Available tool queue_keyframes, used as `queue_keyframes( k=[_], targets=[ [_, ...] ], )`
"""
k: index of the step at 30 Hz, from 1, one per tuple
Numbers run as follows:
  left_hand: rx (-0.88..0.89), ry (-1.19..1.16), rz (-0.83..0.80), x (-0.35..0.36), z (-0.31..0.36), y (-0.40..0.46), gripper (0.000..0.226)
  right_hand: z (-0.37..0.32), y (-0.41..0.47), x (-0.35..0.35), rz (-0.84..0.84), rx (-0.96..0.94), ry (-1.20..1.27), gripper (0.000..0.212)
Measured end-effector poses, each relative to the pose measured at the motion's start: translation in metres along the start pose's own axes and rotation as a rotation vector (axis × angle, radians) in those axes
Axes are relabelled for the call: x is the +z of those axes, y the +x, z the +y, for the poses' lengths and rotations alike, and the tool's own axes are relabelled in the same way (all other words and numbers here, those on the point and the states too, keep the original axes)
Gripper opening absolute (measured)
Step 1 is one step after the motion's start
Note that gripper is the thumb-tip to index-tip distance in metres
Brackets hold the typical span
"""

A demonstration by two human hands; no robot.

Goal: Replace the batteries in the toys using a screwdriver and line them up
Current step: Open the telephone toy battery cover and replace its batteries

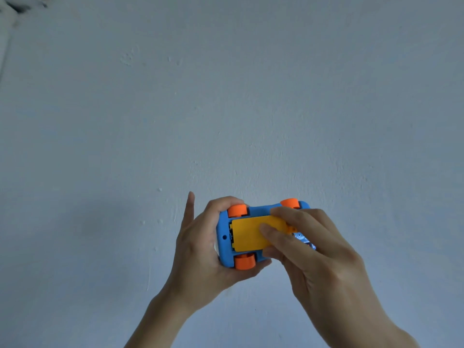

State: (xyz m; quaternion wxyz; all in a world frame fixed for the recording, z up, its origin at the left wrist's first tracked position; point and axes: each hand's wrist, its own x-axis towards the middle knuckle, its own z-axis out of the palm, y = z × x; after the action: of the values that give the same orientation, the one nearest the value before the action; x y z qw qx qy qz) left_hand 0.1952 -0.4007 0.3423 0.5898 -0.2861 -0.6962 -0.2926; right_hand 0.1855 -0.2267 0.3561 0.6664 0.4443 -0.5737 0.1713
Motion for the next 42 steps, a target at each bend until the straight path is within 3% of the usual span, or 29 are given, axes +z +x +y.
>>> queue_keyframes(
  k=[20,35,42],
  targets=[
    [0.018,0.066,0.018,-0.010,-0.001,0.029,0.068,0.039,0.026,0.017,-0.055,-0.271,0.080,0.021],
    [0.049,0.191,-0.013,-0.020,-0.008,0.036,0.069,0.039,0.039,0.026,-0.076,-0.326,0.063,0.022],
    [0.069,0.284,-0.011,-0.033,-0.001,0.033,0.070,0.028,0.036,0.024,-0.066,-0.336,0.049,0.039]
  ],
)
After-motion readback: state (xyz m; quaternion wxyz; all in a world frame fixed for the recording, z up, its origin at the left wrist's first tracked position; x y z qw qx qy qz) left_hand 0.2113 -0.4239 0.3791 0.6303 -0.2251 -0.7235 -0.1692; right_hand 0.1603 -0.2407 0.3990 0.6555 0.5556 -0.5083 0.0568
